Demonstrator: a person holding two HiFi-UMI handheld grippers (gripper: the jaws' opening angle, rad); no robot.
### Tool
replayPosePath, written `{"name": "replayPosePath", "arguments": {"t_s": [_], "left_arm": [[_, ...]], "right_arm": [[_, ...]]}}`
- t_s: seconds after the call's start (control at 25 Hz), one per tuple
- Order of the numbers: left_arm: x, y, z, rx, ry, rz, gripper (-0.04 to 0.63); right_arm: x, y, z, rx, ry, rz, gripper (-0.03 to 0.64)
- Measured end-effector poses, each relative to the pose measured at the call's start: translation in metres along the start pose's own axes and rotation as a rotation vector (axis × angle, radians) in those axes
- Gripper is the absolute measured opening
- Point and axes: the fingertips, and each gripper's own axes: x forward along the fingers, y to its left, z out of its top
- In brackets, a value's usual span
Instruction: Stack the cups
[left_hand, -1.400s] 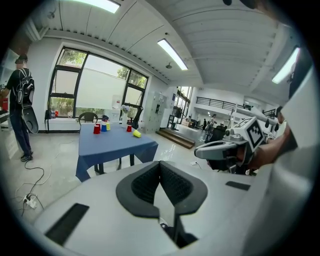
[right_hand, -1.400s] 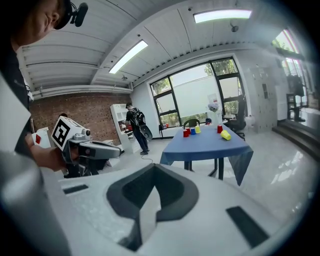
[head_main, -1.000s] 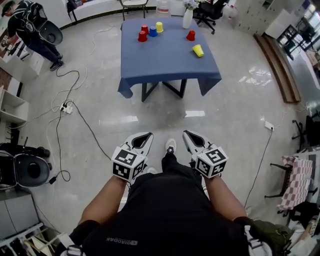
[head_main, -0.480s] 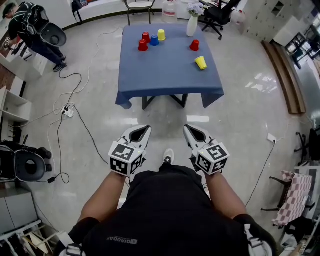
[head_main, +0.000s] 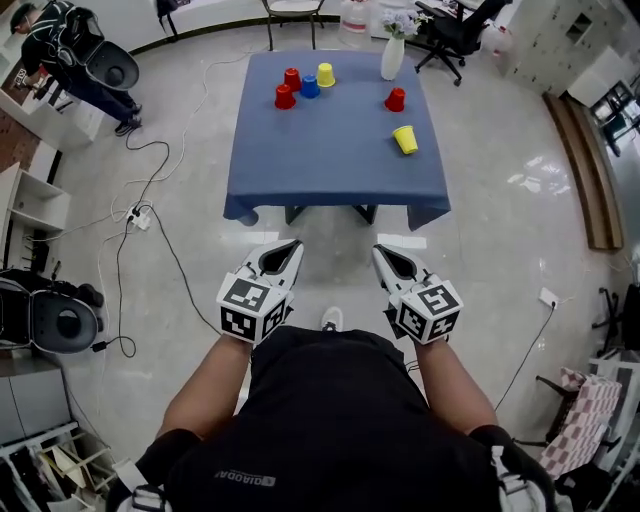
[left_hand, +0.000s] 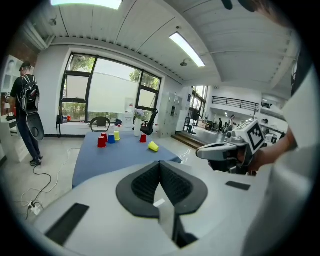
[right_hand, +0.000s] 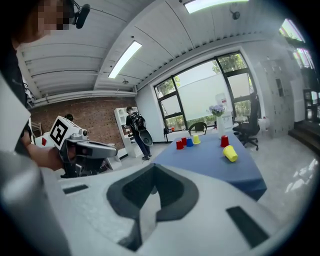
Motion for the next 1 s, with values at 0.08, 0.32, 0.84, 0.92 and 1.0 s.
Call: {"name": "replayPosePath", "arguments": {"t_s": [0.08,0.32,0.84,0.92,1.0], "left_arm": [[0.008,0.0,0.004,-0.001,0.006,0.013,0.003],[0.021,0.008,0.008,0.018,0.041,0.031,0.004],[0.069,0.043,0.023,0.003,0.05,-0.004,0.004],[0.081,0.057,0.031,0.001,0.048,-0.01,0.004],[0.093,0.074,0.041,0.003,0.04,-0.008,0.003]], "right_arm": [[0.006,-0.009,0.004,0.001,-0.004,0.015,0.002],[0.017,-0.021,0.01,0.013,-0.015,0.034,0.002],[0.058,-0.057,0.022,0.019,0.01,0.002,0.002],[0.07,-0.064,0.025,0.024,0.023,-0.006,0.002],[0.084,-0.071,0.028,0.024,0.037,-0.009,0.002]]}}
